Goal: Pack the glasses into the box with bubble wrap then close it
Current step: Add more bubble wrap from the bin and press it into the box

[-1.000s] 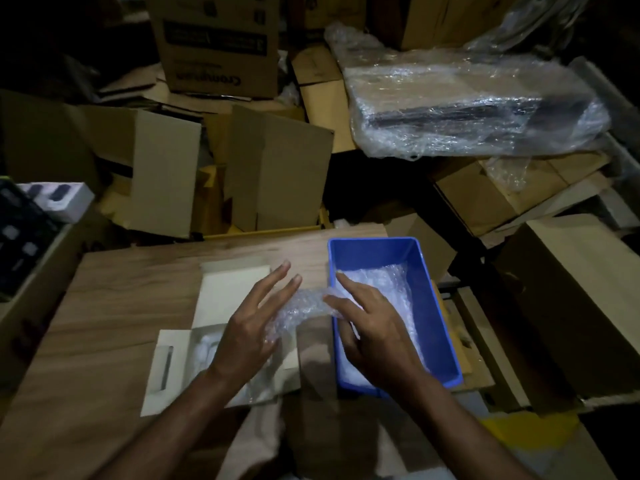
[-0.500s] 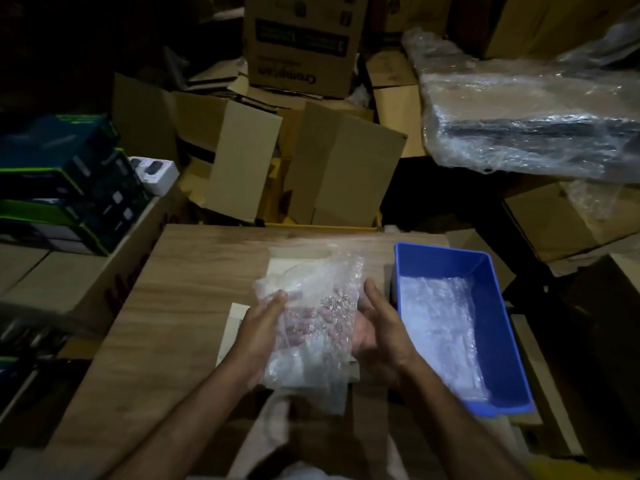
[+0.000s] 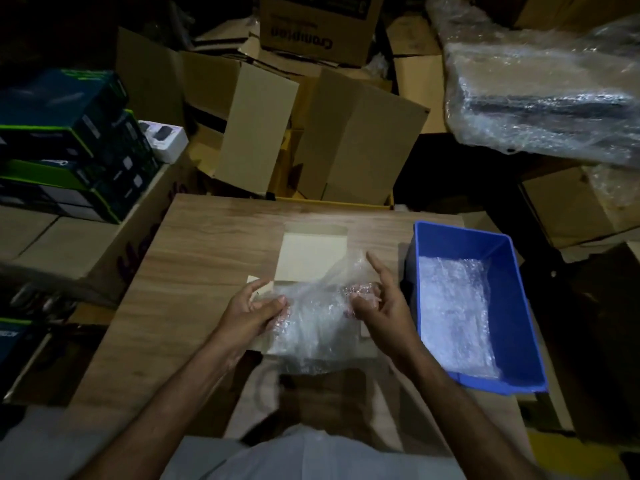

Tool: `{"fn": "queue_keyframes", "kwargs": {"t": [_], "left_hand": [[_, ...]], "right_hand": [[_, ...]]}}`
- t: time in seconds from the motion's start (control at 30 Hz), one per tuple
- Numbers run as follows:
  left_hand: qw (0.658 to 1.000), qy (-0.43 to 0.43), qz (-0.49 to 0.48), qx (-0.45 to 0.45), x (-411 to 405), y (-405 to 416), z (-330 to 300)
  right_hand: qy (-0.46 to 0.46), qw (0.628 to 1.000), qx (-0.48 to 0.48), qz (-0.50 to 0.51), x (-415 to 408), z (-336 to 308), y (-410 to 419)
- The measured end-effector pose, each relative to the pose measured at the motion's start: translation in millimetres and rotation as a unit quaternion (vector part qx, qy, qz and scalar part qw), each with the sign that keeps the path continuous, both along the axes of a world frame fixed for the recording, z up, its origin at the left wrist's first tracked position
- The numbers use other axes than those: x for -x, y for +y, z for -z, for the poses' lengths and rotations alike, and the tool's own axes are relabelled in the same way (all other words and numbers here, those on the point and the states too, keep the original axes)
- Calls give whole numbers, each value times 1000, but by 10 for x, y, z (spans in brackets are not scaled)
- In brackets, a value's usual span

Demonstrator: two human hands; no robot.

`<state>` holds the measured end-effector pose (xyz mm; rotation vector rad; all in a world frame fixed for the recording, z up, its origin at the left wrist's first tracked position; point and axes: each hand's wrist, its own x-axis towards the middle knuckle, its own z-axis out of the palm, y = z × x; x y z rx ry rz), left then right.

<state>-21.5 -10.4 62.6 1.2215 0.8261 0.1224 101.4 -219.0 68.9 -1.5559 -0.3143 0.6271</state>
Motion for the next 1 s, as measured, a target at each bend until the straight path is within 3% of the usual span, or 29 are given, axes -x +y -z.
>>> {"fn": "queue_keyframes", "kwargs": {"t": [0.17,0.3,0.4,0.47,0.53,0.63,0.73,0.77,0.87,1.0], "left_hand": [[1000,2,-7,24,46,76,47],[992,32,111,43,109,169,38],[984,19,164,70,168,199,-41],[984,23,175,9,157,156,-76],[979,38,161,-117,99,85,-89],[925,52,177,-333,32,74,-84],[867,29,218,-447,60,153,-126],[871,16,224,-438,76,164,-153],[948,-57,166,-266,79,98,-243],[976,-47,172,-127,57,35,-237]], "right_hand": [[31,997,52,40,-72,23,25],[33,997,72,6,-83,107,-20],[-40,993,109,-12,-84,89,-50],[-79,986,147,-23,-73,50,-59],[-104,976,187,-48,-72,14,-64],[-179,946,251,-98,-122,-50,-65],[-206,936,237,-159,-242,-50,-111],[-174,948,204,-172,-263,-65,-135],[-5,985,89,-149,-232,-75,-159],[97,994,10,-53,-54,36,-39]]}}
